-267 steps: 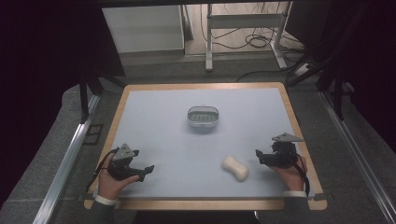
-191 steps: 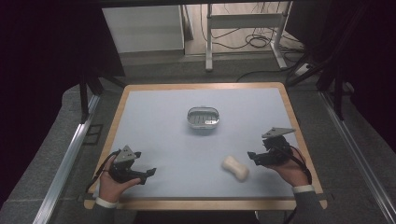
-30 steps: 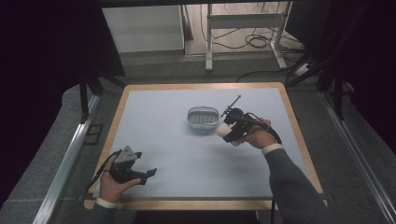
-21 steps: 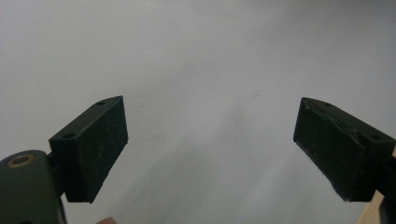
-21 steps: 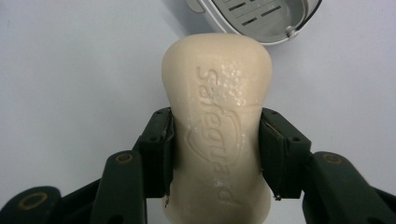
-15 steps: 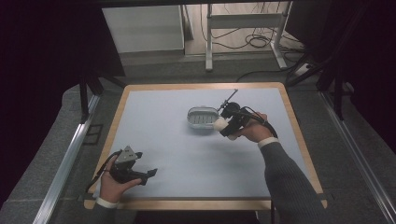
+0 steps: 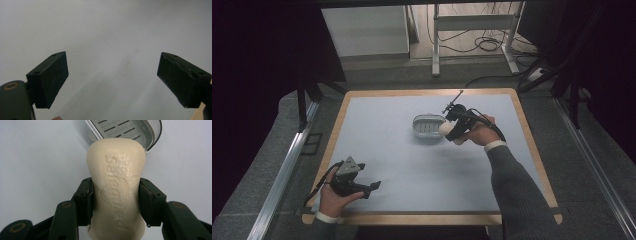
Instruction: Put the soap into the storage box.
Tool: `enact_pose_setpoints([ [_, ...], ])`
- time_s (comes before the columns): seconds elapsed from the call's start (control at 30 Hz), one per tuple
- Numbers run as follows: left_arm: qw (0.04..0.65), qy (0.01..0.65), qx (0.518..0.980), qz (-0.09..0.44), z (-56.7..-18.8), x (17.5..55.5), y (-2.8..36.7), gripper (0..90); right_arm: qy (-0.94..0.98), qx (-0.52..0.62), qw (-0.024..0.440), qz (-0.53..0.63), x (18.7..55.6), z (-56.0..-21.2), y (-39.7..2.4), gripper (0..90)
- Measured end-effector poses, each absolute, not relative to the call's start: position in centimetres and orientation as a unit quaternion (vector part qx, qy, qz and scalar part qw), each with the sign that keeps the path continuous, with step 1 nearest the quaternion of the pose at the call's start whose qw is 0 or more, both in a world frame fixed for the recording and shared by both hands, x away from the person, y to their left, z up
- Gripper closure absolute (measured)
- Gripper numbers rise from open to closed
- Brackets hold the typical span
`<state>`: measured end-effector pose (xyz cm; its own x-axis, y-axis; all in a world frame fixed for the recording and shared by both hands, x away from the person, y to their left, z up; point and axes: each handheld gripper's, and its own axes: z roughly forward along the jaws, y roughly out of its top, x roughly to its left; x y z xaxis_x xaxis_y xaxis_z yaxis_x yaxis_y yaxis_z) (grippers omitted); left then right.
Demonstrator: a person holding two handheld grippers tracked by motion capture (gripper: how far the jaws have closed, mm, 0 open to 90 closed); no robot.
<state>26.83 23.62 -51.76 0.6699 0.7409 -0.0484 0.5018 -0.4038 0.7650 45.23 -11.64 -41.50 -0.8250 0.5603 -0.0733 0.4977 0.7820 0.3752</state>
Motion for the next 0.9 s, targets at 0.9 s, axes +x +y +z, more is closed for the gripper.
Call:
enact_pose_setpoints([
  [0.9, 0.397, 0.377, 0.823, 0.151, -51.8, 26.9, 23.8, 10.5, 0.944, 0.272, 0.1, 0.156, 47.9, -41.7, -10.2, 49.6],
])
